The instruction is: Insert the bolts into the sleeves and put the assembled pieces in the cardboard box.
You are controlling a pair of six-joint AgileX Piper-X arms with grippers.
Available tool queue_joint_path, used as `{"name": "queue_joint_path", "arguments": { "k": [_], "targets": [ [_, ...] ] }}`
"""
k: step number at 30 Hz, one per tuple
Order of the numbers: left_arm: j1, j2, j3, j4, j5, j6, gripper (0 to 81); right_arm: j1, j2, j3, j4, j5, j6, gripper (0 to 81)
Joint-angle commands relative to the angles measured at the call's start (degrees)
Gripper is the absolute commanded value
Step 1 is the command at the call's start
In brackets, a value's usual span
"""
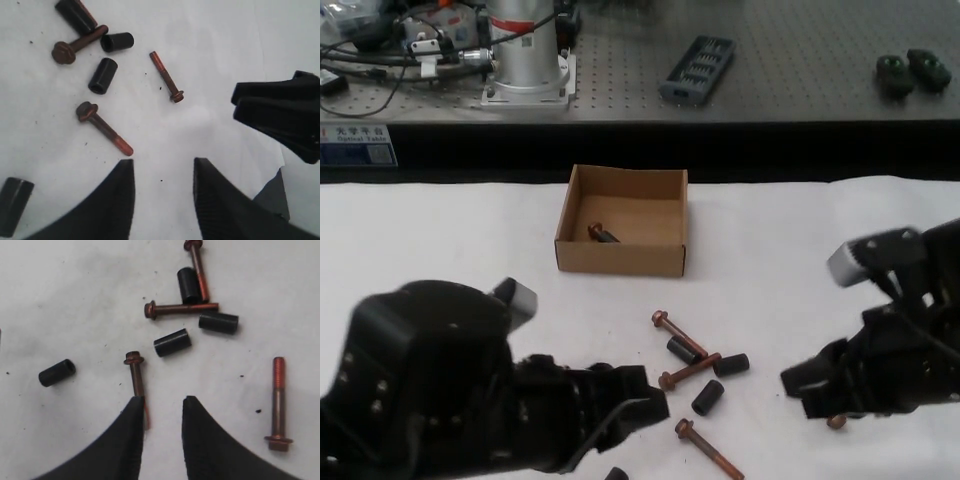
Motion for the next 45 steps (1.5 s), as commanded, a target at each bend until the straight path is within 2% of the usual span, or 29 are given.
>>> {"name": "queue_joint_path", "arguments": {
  "k": [1, 9, 15, 19, 21, 26, 31, 33, 37, 45],
  "targets": [
    [-0.3, 3.2, -0.6, -4.3, 1.1, -3.2, 28.4, -0.4, -0.6, -0.1, -0.5, 2.4, -0.9, 21.1],
    [-0.7, 9.3, -3.8, -7.0, 4.1, -5.6, 28.4, -0.5, 3.8, -0.1, -1.9, 3.4, -1.7, 21.1],
    [-1.6, 11.9, -8.0, -5.8, 4.2, -7.9, 28.4, -0.5, 5.6, -0.1, -5.8, -0.5, -3.1, 21.1],
    [-1.6, 11.9, -8.1, -2.5, 6.1, -8.2, 28.4, -0.5, 5.6, -0.1, -5.6, -0.5, -4.3, 21.1],
    [-1.6, 11.9, -7.9, 0.4, 6.9, -8.0, 28.4, -0.5, 5.6, -0.1, -4.8, -1.7, -4.3, 18.9],
    [-1.6, 11.9, -7.9, 4.2, 6.3, -5.0, 28.4, -0.5, 5.6, -0.1, -3.0, -4.4, -4.3, 7.0],
    [-1.6, 11.9, -7.9, 4.2, 6.3, -5.5, 28.4, -0.5, 5.6, -0.1, -3.4, -4.2, -5.2, 6.2],
    [-1.6, 11.9, -7.9, 4.2, 6.3, -5.5, 28.4, -0.5, 5.5, -0.1, -2.2, -6.4, -5.2, 6.2],
    [-1.6, 11.9, -7.9, 4.2, 5.0, -7.5, 28.4, -0.5, 2.6, -0.1, 1.5, -15.1, -5.0, 6.2],
    [-1.6, 11.9, -7.9, 4.2, 1.9, -17.2, 28.3, -0.5, -13.0, -0.1, 3.0, -10.7, 2.9, 6.2]
  ]
}}
